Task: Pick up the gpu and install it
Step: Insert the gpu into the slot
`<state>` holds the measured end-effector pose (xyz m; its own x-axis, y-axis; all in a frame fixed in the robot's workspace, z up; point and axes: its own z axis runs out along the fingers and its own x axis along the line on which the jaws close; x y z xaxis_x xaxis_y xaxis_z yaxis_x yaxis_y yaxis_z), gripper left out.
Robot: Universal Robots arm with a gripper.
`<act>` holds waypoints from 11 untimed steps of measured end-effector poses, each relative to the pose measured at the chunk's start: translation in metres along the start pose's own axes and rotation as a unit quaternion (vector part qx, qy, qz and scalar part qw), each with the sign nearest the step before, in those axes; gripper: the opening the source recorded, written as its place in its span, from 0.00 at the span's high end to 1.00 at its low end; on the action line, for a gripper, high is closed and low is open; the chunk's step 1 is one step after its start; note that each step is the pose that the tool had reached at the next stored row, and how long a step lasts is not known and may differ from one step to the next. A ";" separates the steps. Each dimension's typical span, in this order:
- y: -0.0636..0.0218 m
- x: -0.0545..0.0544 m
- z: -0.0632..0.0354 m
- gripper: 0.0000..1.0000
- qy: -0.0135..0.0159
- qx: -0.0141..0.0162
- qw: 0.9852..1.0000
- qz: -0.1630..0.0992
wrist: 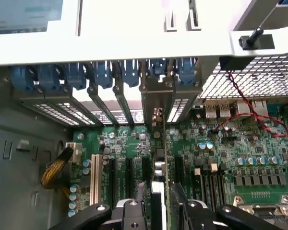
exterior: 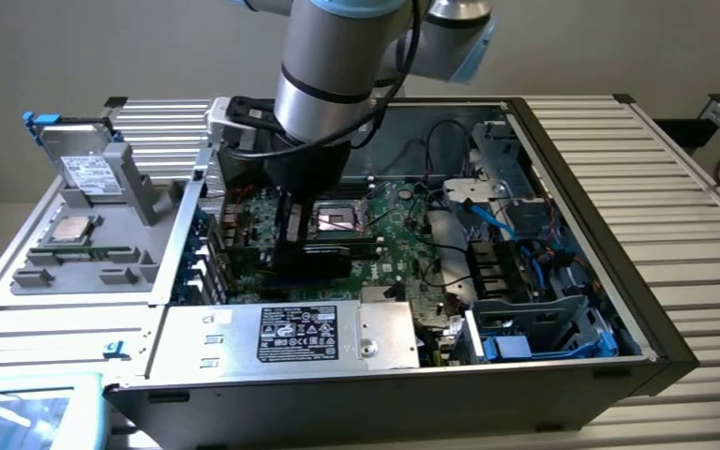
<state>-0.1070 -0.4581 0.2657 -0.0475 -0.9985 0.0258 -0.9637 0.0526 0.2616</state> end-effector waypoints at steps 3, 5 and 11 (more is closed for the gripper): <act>0.0016 0.000 -0.0060 0.65 0.001 0.000 1.000 0.000; 0.0026 0.000 -0.0094 0.65 0.003 0.000 1.000 0.001; 0.0029 -0.001 -0.0106 0.65 0.008 0.000 1.000 0.002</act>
<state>-0.1069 -0.4564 0.2766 -0.0474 -0.9980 0.0420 -0.9638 0.0567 0.2606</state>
